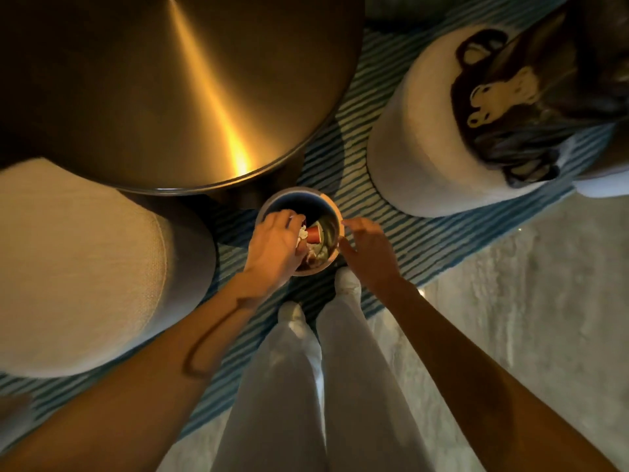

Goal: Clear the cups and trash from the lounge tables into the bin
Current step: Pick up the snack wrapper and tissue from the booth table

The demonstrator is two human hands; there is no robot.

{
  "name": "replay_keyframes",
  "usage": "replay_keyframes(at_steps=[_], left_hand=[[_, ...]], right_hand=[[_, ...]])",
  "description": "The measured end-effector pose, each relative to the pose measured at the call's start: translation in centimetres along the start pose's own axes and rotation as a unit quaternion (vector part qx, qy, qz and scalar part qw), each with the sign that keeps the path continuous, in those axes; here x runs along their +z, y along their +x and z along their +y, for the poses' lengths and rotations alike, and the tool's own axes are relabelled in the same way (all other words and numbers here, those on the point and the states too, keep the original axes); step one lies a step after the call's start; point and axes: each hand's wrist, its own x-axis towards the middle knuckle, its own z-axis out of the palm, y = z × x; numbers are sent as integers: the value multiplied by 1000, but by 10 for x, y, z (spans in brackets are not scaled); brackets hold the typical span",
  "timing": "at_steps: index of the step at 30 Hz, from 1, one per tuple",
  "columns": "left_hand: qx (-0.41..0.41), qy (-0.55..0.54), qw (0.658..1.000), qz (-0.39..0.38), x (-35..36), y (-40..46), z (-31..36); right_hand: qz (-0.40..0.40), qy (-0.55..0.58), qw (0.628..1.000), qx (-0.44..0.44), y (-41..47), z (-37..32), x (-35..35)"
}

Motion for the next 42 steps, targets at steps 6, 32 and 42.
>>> replay_keyframes(at_steps=[6,32,42], left_hand=[[40,47,998,15,-70,-61,61],[305,170,937,34,-53,-111,505],[380,210,899,50,-35,-13,715]], right_hand=[[69,43,997,8,-65,-20,-71],[252,19,927,276,-381,293,-295],[307,17,902,303,-351,445,-405]])
